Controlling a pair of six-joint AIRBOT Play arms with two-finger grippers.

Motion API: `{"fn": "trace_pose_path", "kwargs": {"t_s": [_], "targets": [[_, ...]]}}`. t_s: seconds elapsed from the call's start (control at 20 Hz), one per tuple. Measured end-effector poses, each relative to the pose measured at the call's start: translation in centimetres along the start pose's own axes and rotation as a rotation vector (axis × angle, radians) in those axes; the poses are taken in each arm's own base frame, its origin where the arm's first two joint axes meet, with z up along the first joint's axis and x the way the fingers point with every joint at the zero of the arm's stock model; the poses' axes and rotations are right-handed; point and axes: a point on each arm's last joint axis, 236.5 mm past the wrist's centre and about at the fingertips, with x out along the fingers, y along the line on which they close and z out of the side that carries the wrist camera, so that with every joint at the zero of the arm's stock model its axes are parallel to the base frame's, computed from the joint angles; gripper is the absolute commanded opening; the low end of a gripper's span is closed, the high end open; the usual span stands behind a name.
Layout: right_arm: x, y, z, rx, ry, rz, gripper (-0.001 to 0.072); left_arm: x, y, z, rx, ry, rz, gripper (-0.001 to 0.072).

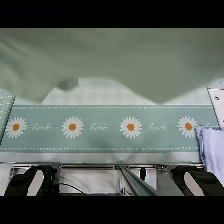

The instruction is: Fold the shirts.

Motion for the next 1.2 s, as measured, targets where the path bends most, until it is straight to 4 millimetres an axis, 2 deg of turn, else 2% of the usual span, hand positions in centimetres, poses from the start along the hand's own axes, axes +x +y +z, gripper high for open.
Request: {"fn": "trace_pose_path", "kwargs": {"t_s": [0.1, 0.2, 0.25, 0.4, 0.5, 0.6, 0.85, 0.95, 1.05, 1.2], "targets": [[-1.9, 0.6, -0.7, -0.007, 0.022, -0.006, 0.0019, -2.1, -0.5, -0.4, 0.040, 0.031, 0.031, 0.0023], [-2.7, 0.8, -1.9, 0.000, 0.064, -0.009, 0.0019, -3.4, -0.9, -1.5, 0.054, 0.077, 0.044, 0.0022], [-2.7, 0.8, -2.8, 0.006, 0.095, -0.010, 0.0019, -3.6, -0.9, -2.4, 0.046, 0.111, 0.046, 0.0022], [-1.2, 0.6, -6.7, 0.045, 0.227, 0.008, 0.0019, -3.0, -0.1, -7.6, -0.016, 0.267, 0.047, 0.0022], [0.8, 0.4, -10.5, 0.087, 0.341, 0.032, 0.0019, -1.8, 0.6, -12.7, -0.093, 0.397, 0.029, 0.0023], [3.4, -0.2, -15.2, 0.140, 0.463, 0.044, 0.0019, 0.0, 0.9, -18.8, -0.209, 0.517, -0.015, 0.0023], [10.9, -2.5, -29.9, 0.294, 0.763, 0.043, 0.0019, 3.9, 1.3, -35.4, -0.489, 0.759, -0.080, 0.0022], [14.0, -3.5, -35.2, 0.341, 0.855, 0.036, 0.0019, 5.9, 1.6, -40.6, -0.561, 0.805, -0.059, 0.0023], [17.5, -4.5, -39.7, 0.392, 0.917, 0.029, 0.0019, 8.4, 1.9, -45.1, -0.599, 0.836, -0.028, 0.0022], [23.1, -5.7, -45.4, 0.482, 0.982, 0.030, 0.0020, 12.2, 1.7, -50.7, -0.620, 0.884, 0.004, 0.0023]]}}
